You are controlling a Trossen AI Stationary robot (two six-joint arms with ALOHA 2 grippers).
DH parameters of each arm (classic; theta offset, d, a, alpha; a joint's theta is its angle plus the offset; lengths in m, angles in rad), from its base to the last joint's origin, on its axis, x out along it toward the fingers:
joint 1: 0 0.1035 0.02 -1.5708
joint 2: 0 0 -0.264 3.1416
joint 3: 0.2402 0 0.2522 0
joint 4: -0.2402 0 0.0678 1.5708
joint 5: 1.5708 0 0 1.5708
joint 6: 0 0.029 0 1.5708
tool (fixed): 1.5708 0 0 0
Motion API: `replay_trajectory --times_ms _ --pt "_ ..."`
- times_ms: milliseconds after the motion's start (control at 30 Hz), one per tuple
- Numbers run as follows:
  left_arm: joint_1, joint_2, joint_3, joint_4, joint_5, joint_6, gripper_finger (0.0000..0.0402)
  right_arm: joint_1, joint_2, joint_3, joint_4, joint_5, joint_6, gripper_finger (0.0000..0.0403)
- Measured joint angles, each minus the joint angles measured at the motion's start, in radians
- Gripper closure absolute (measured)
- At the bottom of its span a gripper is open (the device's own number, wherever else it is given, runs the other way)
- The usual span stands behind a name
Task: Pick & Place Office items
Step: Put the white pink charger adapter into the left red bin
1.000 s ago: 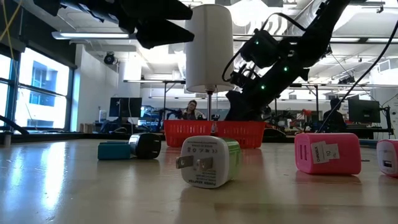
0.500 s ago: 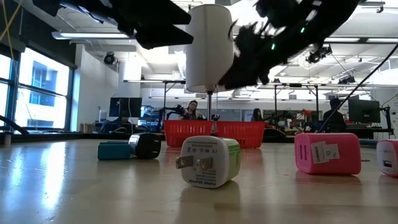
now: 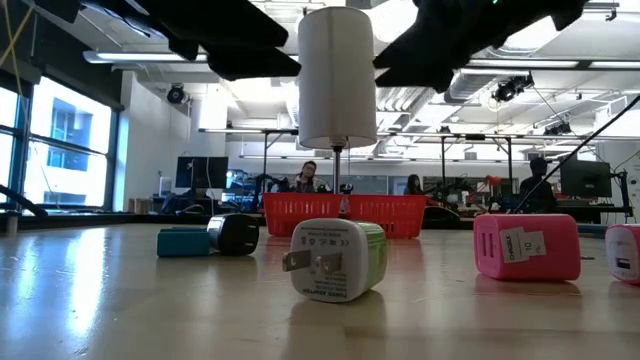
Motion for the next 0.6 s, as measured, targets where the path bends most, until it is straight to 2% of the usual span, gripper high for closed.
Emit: replay_trajectory --times_ms 300,600 --pt "-0.021 0.0 0.0 -0.008 0.0 0.032 0.007 0.082 -0.002 0.0 -0.013 -0.017 -0.01 0.0198" --pt "-0.057 0.0 0.0 -0.053 0.001 0.001 0.007 0.137 -0.002 0.0 -0.063 -0.167 0.057 0.0198"
